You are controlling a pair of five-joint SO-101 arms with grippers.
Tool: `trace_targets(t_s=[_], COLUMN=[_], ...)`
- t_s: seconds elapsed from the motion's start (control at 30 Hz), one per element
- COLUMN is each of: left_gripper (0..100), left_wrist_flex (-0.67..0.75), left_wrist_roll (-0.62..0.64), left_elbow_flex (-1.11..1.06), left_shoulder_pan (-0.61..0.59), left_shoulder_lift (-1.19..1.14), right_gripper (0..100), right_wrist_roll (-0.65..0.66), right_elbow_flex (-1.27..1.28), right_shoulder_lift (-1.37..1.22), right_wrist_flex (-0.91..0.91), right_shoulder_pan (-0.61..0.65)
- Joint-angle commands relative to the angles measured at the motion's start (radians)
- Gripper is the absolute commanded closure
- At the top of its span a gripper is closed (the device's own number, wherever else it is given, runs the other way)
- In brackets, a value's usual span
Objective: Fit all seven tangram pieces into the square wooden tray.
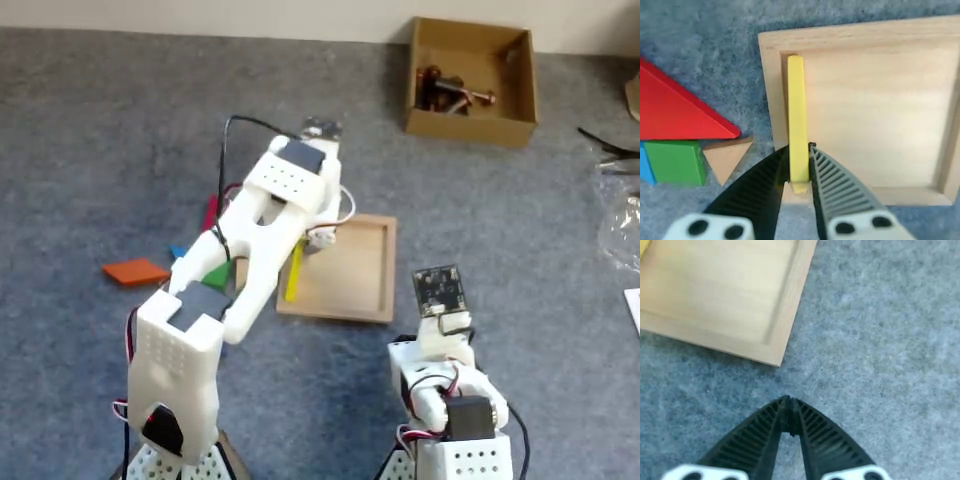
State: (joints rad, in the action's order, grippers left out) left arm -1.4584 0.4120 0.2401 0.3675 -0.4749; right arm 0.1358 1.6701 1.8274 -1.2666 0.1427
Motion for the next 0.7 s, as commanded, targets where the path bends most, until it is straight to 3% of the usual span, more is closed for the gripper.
trace_targets(t_s=[0.0,0.67], left_gripper=[99,99], left_wrist_flex=[0.072,0.077], left_wrist_roll=[-0.002,-0.002], left_elbow_flex=[-0.036,-0.054], left_shoulder_pan=[-0.038,-0.151], left_shoulder_lift=[0.064,0.074], right_gripper=[99.3,99.3], right_wrist_roll=[-0.008,-0.008], right_elbow_flex=[0.117,0.117], right_shoulder_lift=[0.008,0.008], right_wrist_flex=[0.018,0.018], right_shoulder_pan=[0.010,0.010])
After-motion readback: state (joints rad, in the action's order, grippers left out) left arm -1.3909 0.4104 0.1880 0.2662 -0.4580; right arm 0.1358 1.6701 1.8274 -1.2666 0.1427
